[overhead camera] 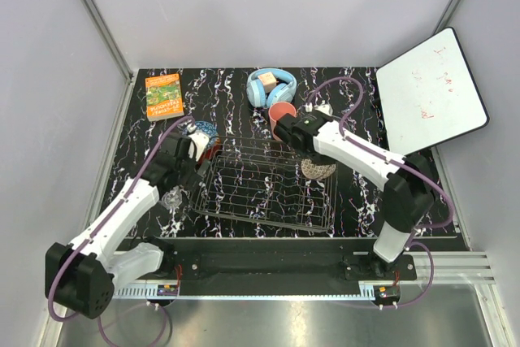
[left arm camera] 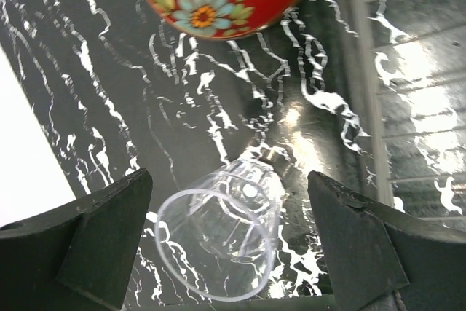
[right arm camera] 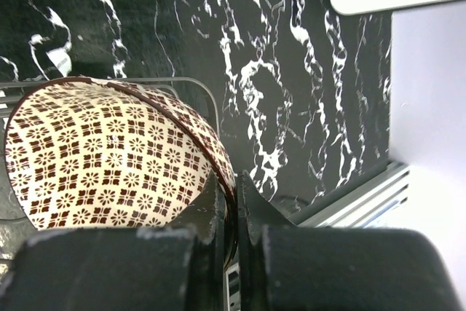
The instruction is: Load the mixed dishes into the dish rack
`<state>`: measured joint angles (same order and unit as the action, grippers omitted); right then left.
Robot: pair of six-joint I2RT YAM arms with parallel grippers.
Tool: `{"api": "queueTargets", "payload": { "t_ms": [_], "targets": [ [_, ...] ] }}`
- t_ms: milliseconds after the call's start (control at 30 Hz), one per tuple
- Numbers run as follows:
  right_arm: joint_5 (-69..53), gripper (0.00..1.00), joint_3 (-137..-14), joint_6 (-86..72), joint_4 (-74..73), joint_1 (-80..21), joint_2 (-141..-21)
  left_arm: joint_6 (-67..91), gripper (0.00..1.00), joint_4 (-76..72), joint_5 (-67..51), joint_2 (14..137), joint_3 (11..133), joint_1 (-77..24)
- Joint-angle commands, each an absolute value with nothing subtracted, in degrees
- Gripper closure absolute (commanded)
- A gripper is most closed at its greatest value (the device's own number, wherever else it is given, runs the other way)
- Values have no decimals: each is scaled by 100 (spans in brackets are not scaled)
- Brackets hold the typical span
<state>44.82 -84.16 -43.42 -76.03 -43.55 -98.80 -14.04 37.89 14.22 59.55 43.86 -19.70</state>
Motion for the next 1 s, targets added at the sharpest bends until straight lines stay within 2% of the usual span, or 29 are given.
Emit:
{"api": "queueTargets", "payload": {
  "t_ms": [0, 600, 767, 900, 967],
  "targets": [
    [4816, 100, -8964, -3991, -7480, -4316, -10133, -1529, 8, 3699, 1556, 5696, 4333, -2188],
    [4755, 100, -9659, -3419, -7268, -4342, -10530, -1661, 10, 4192, 1265, 5344, 4060, -2751],
    [5562, 100, -9782, -3847, -8049, -4789, -10371, -1810, 11, 4166, 1993, 5230, 4244, -2742],
    [6624, 100, -9757, -4588, -9297, -5132, -10590, -1986, 10, 4140, 2329, 5133, 4535, -2742],
    [6601, 100, -9555, -4535, -9299, -5247, -10591, -1995, 9, 4157, 2416, 5141, 4692, -2742]
  ]
}}
